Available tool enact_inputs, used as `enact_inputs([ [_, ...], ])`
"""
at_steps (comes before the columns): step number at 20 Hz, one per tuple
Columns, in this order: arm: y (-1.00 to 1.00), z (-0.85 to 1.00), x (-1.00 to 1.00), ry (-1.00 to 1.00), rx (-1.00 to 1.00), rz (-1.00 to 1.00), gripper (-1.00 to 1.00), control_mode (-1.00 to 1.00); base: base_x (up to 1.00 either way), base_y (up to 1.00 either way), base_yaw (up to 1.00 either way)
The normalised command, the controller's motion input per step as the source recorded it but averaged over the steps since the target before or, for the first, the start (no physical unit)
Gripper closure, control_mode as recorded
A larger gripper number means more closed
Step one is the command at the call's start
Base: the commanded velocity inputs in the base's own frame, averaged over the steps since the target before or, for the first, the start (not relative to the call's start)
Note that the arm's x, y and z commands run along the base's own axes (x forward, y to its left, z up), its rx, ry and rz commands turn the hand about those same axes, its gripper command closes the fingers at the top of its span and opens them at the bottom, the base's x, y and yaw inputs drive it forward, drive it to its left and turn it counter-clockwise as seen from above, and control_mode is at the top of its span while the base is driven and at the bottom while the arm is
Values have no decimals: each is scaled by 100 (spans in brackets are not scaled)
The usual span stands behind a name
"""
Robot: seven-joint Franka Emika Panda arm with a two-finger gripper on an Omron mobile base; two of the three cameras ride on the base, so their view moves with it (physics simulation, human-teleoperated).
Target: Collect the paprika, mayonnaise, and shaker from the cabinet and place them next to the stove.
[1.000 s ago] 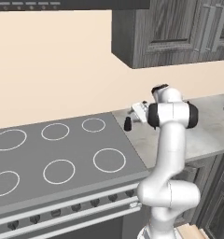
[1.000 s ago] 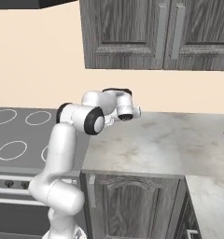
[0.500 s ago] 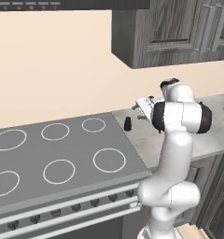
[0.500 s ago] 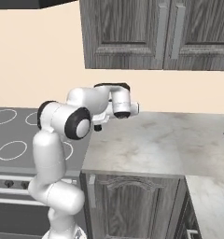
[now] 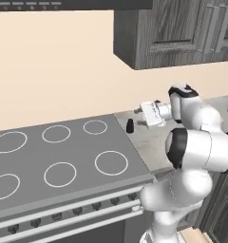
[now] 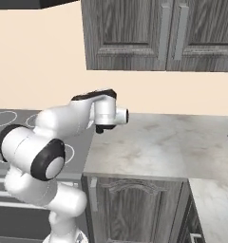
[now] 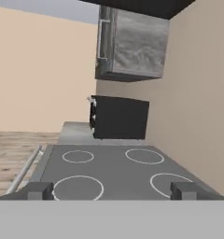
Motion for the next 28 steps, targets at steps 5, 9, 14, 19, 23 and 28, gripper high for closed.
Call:
enact_inputs([
  [5, 49, 8, -91, 1, 0, -30, -100, -100, 0, 0, 0],
  [9, 15, 59, -81, 7, 0, -25, -100, -100, 0, 0, 0],
  [14, 0, 74, -73, 25, 0, -20, -100, -100, 0, 0, 0],
  [19, 3, 37, -68, 30, 0, -25, -100, -100, 0, 0, 0],
  [23, 3, 32, -60, 26, -1, -32, -100, -100, 0, 0, 0],
  [28, 12, -14, -67, 10, -8, -34, -100, -100, 0, 0, 0],
])
